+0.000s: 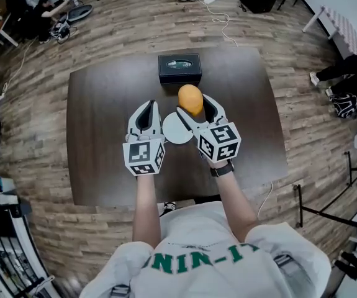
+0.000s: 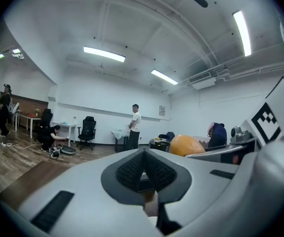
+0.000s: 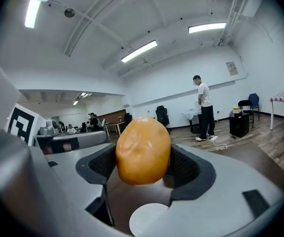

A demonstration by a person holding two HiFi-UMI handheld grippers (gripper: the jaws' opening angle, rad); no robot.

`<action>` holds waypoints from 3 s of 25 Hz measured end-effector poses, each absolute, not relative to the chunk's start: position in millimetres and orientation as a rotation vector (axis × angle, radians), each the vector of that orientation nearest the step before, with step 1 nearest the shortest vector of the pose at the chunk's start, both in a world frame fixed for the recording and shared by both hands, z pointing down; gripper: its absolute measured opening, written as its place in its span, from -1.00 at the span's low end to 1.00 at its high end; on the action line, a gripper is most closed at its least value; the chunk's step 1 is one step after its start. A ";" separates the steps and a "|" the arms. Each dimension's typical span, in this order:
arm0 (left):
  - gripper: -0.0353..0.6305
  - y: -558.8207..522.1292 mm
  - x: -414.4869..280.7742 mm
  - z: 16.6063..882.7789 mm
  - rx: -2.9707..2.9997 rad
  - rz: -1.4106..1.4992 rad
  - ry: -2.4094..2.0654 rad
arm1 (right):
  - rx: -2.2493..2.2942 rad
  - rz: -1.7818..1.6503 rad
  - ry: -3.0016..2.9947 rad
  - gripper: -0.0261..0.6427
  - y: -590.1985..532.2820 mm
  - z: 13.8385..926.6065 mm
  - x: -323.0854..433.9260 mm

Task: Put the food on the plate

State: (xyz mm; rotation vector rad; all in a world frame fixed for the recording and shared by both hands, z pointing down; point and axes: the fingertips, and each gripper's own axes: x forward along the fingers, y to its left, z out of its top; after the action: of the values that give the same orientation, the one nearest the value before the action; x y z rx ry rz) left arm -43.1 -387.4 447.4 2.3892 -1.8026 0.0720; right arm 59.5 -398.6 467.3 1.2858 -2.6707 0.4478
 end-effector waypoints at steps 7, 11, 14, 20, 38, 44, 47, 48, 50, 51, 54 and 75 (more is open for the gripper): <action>-0.86 -411.4 -53.1 500.8 2.312 0.122 -1.767 | 1.205 0.552 -2.599 0.11 -419.8 526.6 44.8; -0.86 -415.3 -58.2 530.5 2.264 0.143 -1.741 | 1.154 0.603 -2.540 0.11 -422.7 563.1 38.6; -0.86 -415.7 -59.5 553.2 2.231 0.148 -1.710 | 1.127 0.649 -2.495 0.11 -422.9 594.6 34.8; -0.86 -416.9 -61.3 601.5 2.199 0.213 -1.663 | 1.068 0.722 -2.398 0.11 -417.3 657.8 28.5; -0.86 -389.9 -67.4 666.0 2.112 0.234 -1.633 | 0.973 0.736 -2.199 0.11 -386.3 766.5 20.0; -0.86 -380.5 -69.0 665.7 2.099 0.242 -1.642 | 0.983 0.721 -2.142 0.11 -383.8 778.4 23.0; -0.86 -377.8 -70.6 663.9 2.096 0.246 -1.650 | 0.986 0.716 -2.143 0.11 -384.5 779.7 23.1; -0.86 -376.3 -71.0 663.0 2.095 0.245 -1.653 | 0.983 0.719 -2.148 0.12 -383.8 779.6 22.8; -0.86 -371.6 -71.2 660.1 2.094 0.246 -1.657 | 0.979 0.728 -2.160 0.24 -381.1 777.7 22.7; -0.86 -368.9 -71.1 658.2 2.094 0.247 -1.658 | 0.982 0.733 -2.165 0.32 -379.3 775.5 23.2; -0.86 -363.3 -70.7 651.6 2.097 0.249 -1.664 | 1.000 0.737 -2.187 0.37 -377.1 764.7 25.4; -0.86 -339.2 -69.9 561.8 2.201 0.209 -1.721 | 1.253 0.577 -2.342 0.15 -365.2 621.5 79.9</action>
State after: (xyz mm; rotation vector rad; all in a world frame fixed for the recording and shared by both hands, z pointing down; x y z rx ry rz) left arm -69.9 -339.2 561.8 2.2014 -1.7208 0.2092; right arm 79.9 -365.2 621.5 1.2529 -2.3416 0.5765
